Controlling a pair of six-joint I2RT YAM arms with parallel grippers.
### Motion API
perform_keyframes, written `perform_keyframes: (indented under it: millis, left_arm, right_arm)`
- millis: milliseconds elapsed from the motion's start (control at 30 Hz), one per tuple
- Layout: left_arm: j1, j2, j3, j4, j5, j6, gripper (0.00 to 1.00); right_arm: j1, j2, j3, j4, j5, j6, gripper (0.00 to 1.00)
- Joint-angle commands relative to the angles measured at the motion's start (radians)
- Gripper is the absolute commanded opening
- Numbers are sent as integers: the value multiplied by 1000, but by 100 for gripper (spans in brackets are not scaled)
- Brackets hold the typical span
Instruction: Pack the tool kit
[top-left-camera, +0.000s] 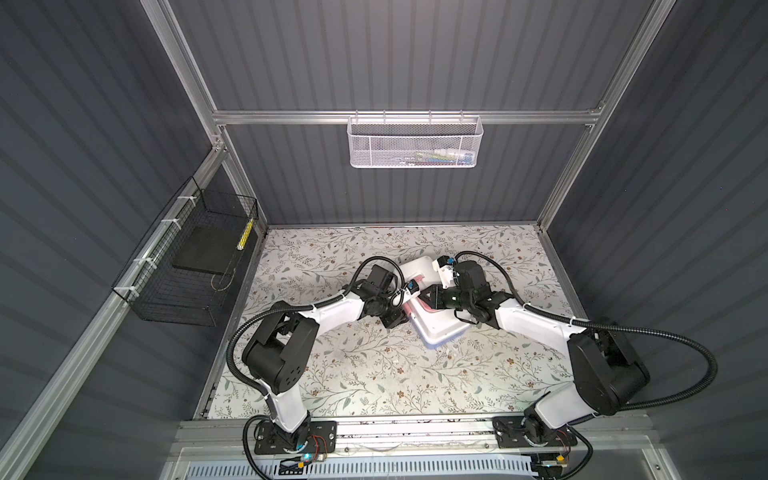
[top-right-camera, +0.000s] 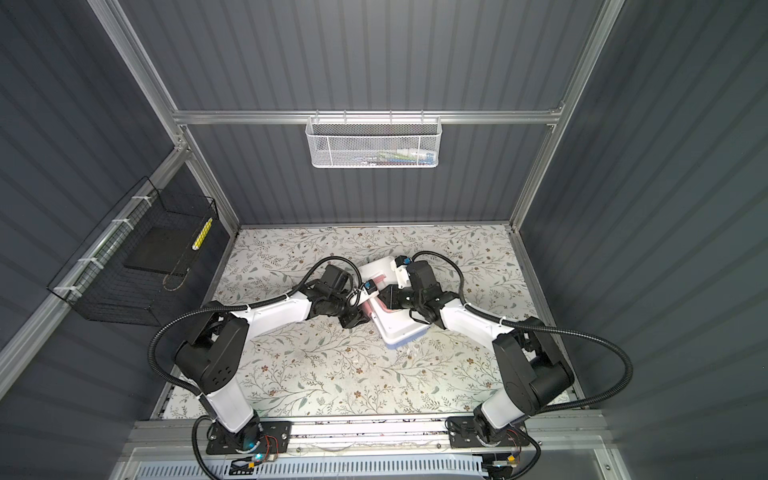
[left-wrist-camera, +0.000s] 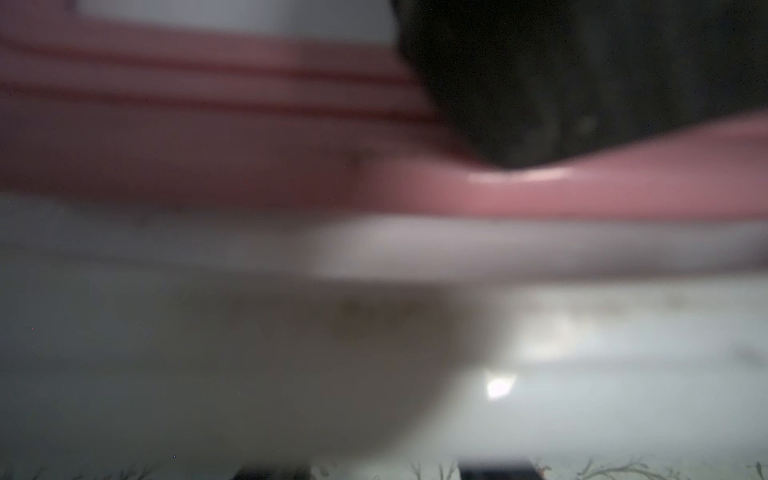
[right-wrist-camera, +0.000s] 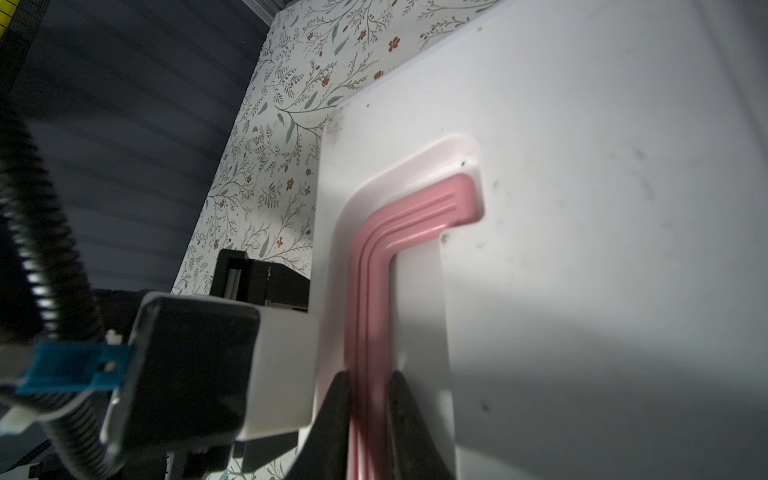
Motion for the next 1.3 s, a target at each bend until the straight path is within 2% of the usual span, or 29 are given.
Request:
perform_keyframes:
  millis: [0, 433, 700, 1267]
  left_arm:
    - [5, 9, 99, 194, -23, 4, 43]
    - [0, 28, 120, 197, -25, 5, 42]
    - [0, 42, 102, 260, -11, -5, 42]
    - [1, 82, -15, 555, 38, -74, 42]
  right_arm:
    - [31, 161, -109, -216, -35, -29, 19]
    - [31, 175, -135, -185, -53, -14, 19]
    - [32, 179, -143, -181, -73, -8, 16]
    - [38, 190, -130, -265, -34, -26, 14]
